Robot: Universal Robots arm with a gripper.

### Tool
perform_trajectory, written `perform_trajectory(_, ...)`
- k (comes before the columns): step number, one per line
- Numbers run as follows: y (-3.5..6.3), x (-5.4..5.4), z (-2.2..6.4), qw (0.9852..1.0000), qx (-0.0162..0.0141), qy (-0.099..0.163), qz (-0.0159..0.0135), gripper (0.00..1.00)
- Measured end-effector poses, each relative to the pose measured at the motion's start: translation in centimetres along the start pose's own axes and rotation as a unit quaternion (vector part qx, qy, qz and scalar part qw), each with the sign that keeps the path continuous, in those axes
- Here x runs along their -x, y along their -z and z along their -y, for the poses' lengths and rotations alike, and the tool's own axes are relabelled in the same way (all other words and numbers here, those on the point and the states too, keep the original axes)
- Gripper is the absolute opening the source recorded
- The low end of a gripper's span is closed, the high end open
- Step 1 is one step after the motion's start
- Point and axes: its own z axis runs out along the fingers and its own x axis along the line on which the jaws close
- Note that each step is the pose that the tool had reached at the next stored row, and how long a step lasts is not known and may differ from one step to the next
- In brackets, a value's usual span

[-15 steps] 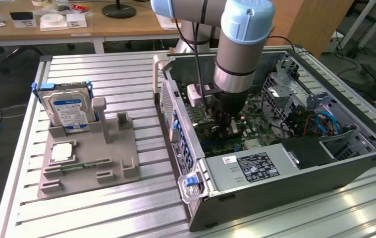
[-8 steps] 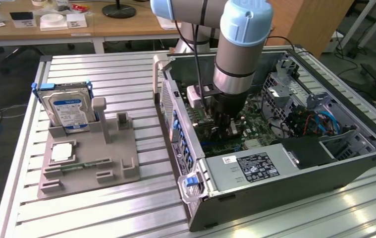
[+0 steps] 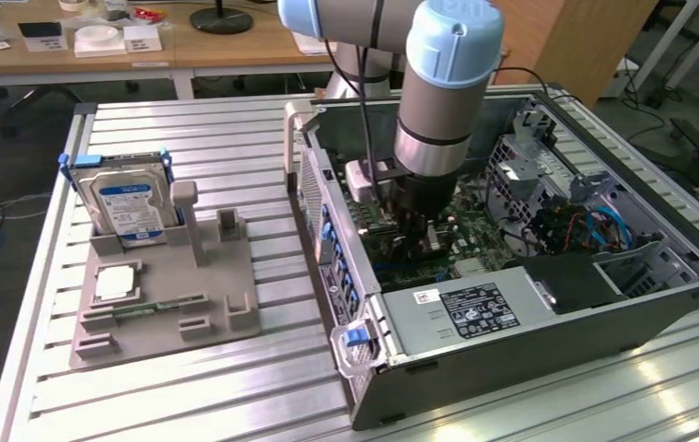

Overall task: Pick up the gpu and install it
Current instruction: 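Insert the gpu into the slot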

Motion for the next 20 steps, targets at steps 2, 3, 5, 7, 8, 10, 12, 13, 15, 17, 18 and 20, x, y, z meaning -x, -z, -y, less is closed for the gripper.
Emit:
perform_trajectory(2,-0.05,0.0,-0.16,1.0000,-0.0025,0.000,0.0000,0.28)
perform_trajectory(3,-0.12,0.1,-0.23,1.0000,-0.0033,0.000,-0.0002,0.28)
perform_trajectory(5,-0.45,0.1,-0.34,1.0000,-0.0031,0.000,-0.0005,0.28)
perform_trajectory(7,-0.76,0.1,-0.37,1.0000,-0.0029,0.000,-0.0001,0.28)
perform_trajectory(8,-0.78,0.1,-0.37,1.0000,-0.0030,0.000,-0.0001,0.28)
perform_trajectory(10,-0.79,0.1,-0.36,1.0000,-0.0030,0.000,0.0001,0.28)
perform_trajectory(12,-0.80,0.1,-0.36,1.0000,-0.0031,0.000,0.0002,0.28)
perform_trajectory(13,-0.80,0.1,-0.36,1.0000,-0.0031,0.000,0.0002,0.28)
perform_trajectory(15,-0.74,0.1,-0.36,1.0000,-0.0031,0.000,0.0003,0.28)
perform_trajectory(17,-0.37,0.1,-0.31,1.0000,-0.0040,0.000,0.0019,0.29)
perform_trajectory(18,-0.05,0.1,-0.28,1.0000,-0.0039,0.000,0.0019,0.29)
perform_trajectory(20,0.32,0.1,-0.26,1.0000,-0.0035,0.000,0.0005,0.33)
